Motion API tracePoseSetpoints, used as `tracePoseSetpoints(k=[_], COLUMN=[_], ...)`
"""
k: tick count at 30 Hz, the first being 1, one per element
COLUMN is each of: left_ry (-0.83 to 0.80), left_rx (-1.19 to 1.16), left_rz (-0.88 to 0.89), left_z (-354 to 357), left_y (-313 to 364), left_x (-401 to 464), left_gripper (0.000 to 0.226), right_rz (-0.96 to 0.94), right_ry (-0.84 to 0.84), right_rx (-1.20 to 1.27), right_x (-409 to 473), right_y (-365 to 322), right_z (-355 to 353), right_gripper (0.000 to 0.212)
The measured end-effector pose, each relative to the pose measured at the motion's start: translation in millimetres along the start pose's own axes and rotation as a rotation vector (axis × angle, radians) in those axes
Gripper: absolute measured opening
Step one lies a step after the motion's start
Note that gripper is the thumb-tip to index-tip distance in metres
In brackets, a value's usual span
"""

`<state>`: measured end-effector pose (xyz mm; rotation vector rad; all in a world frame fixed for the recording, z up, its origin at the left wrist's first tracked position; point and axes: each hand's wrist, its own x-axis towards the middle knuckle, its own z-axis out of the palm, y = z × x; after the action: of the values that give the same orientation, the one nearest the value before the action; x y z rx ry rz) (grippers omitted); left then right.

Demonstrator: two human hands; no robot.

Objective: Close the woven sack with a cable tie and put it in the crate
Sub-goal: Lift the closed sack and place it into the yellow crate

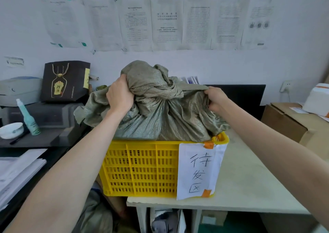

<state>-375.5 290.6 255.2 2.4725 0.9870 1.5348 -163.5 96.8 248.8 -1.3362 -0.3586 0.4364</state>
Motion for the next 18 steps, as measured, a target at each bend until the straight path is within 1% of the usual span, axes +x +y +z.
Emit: tracePoseSetpoints(k=[5, 11, 18], left_ry=[-0.026, -0.044, -0.093], left_rx=[0.041, 0.066, 0.077], left_rz=[0.028, 0.061, 0.072], left_z=[15.8, 33.6, 35.6], left_y=[-3.3, -7.6, -10.5], left_x=[-3.6, -5.4, 1.7], left_gripper=[0.020, 0.019, 0.023], right_rz=[0.033, 0.075, 0.048], right_ry=[0.010, -0.024, -0.032], right_rx=[0.030, 0.070, 0.010], right_x=[6.3, 14.1, 26.0], right_y=[14.4, 31.5, 32.1], right_z=[-2.9, -7.0, -6.8], right_gripper=[0.034, 0.031, 0.033])
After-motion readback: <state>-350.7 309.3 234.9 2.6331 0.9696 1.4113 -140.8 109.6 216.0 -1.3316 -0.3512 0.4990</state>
